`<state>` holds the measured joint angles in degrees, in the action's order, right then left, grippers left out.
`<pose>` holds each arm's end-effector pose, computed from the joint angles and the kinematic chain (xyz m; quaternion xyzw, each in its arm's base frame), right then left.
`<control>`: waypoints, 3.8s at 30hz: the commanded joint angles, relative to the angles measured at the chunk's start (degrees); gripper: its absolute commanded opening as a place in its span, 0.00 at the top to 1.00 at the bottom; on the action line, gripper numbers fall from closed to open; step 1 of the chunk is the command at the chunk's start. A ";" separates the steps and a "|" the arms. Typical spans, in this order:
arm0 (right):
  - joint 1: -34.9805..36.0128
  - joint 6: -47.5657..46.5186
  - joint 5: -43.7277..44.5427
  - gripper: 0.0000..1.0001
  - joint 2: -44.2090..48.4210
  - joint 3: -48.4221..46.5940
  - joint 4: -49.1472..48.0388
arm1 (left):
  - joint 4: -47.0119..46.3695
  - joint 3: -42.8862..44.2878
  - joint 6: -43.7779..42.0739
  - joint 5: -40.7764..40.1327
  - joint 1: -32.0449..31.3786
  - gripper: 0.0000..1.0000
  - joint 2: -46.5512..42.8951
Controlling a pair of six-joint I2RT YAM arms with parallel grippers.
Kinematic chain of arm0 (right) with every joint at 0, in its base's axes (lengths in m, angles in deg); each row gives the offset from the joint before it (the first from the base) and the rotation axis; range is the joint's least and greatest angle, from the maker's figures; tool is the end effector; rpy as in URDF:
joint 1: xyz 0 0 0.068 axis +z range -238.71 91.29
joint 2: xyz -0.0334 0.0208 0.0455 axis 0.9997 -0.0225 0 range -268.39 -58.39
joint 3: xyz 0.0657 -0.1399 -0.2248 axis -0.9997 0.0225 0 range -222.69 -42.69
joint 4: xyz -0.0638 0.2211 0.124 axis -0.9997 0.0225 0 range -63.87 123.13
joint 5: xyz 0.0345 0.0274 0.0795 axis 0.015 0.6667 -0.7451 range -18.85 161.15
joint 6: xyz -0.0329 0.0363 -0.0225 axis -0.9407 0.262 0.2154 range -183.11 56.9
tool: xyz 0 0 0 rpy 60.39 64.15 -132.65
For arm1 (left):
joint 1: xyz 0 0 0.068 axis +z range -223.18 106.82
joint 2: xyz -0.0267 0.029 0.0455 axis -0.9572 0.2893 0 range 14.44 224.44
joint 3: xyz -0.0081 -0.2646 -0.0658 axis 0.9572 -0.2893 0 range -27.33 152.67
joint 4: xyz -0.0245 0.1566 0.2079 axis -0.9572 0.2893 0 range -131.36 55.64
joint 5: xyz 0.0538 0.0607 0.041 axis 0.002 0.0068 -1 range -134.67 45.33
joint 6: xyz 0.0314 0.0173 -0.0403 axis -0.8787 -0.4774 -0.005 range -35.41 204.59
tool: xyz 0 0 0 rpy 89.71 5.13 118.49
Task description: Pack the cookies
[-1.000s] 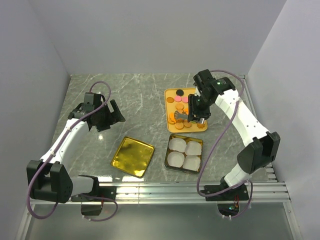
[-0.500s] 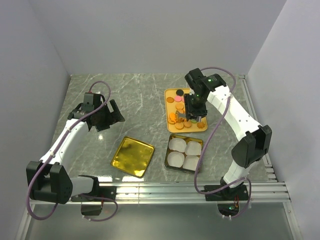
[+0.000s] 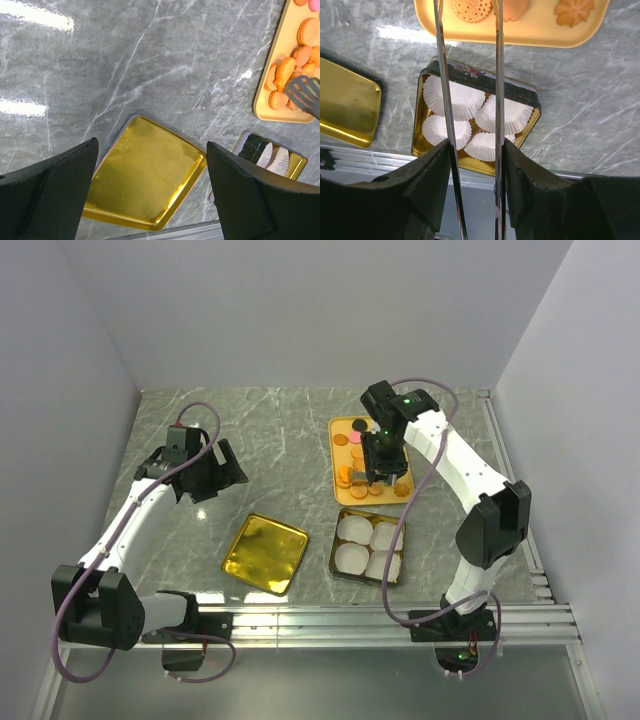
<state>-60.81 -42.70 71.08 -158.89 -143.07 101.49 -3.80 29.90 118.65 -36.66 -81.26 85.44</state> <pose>0.3011 0.1594 0.3264 -0.0649 0.9899 0.0523 0.1150 0.2514 -0.0407 0.2777 -0.1891 0.9224 -0.1802 0.2845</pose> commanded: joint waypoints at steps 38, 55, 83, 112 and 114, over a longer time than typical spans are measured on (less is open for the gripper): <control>5.85 1.30 -8.00 0.69 29.73 14.92 0.50 | -0.99 8.16 3.20 -7.99 -1.50 0.04 -5.69; 7.87 1.22 -9.07 0.70 36.00 30.94 -6.27 | -10.49 1.30 -1.46 -11.45 -3.52 0.01 -22.57; 7.87 0.42 -4.32 0.47 35.30 24.55 -2.93 | -8.73 1.21 -1.54 -7.83 -3.44 0.00 -23.54; 7.70 -0.63 7.02 0.47 2.35 -6.66 -0.47 | -9.87 3.77 -3.57 -8.45 -3.44 0.01 -17.92; 7.70 -0.63 6.93 0.47 0.59 -7.98 -0.21 | -11.10 3.50 -3.48 -7.75 -3.44 0.01 -16.95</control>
<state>-53.22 -43.07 76.72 -156.88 -147.25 100.20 -10.97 34.12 114.85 -46.99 -84.65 67.48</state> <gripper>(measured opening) 0.531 0.994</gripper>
